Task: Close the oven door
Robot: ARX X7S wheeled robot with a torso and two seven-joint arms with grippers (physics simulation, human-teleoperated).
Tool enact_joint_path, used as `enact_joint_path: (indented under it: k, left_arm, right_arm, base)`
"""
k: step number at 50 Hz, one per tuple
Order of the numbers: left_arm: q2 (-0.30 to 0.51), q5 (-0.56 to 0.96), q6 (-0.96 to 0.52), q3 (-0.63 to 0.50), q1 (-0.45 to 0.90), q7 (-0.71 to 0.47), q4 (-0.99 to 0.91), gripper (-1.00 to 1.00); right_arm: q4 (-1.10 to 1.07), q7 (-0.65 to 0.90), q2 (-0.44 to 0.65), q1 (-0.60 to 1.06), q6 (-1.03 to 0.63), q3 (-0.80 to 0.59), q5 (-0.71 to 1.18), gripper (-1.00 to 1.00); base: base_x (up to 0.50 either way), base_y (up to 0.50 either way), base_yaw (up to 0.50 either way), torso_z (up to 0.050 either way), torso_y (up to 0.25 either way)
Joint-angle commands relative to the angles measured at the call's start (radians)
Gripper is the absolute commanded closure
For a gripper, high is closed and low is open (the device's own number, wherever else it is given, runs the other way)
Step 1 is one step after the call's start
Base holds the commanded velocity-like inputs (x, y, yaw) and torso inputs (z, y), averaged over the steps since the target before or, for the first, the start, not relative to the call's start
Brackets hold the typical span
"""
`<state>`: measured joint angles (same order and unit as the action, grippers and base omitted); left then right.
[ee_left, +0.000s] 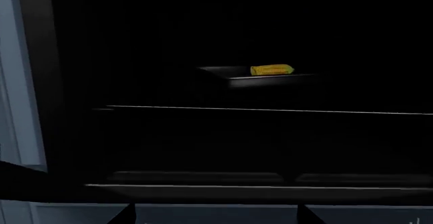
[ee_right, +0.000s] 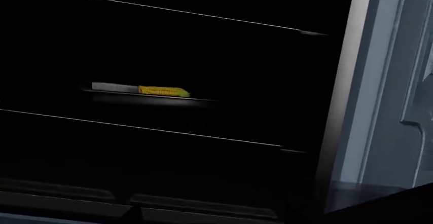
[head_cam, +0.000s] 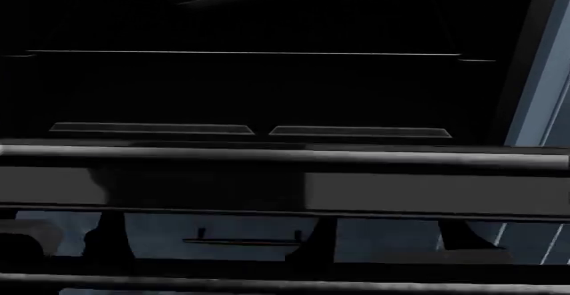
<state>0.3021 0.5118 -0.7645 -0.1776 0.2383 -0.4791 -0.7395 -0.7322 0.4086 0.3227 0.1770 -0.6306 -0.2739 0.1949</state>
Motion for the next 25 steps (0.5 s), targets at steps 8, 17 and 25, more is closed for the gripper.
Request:
enact_joint_path:
  k: [8,17,25]
  left_arm:
    - [-0.123,0.399,-0.654,0.213,0.526,-0.241,-0.156,-1.00]
    - [-0.168,0.364,-0.674,0.136,0.751,-0.255,0.066,-1.00]
    - [-0.190,0.295,-0.613,0.026,0.999,-0.180,0.366,-1.00]
  right_arm:
    - [-0.302,-0.003,-0.063,0.518,-0.754,0.139,0.174,-1.00]
    - [-0.168,-0.037,-0.068,0.785,-0.884,0.145,0.211,-1.00]
    - [0.088,-0.088,-0.086,1.010,-0.880,0.171,0.224,-1.00]
  base:
    - [0.00,0.00,0.00,0.000,0.000]
    - [0.00,0.00,0.00,0.000,0.000]
    - [0.00,0.00,0.00,0.000,0.000]
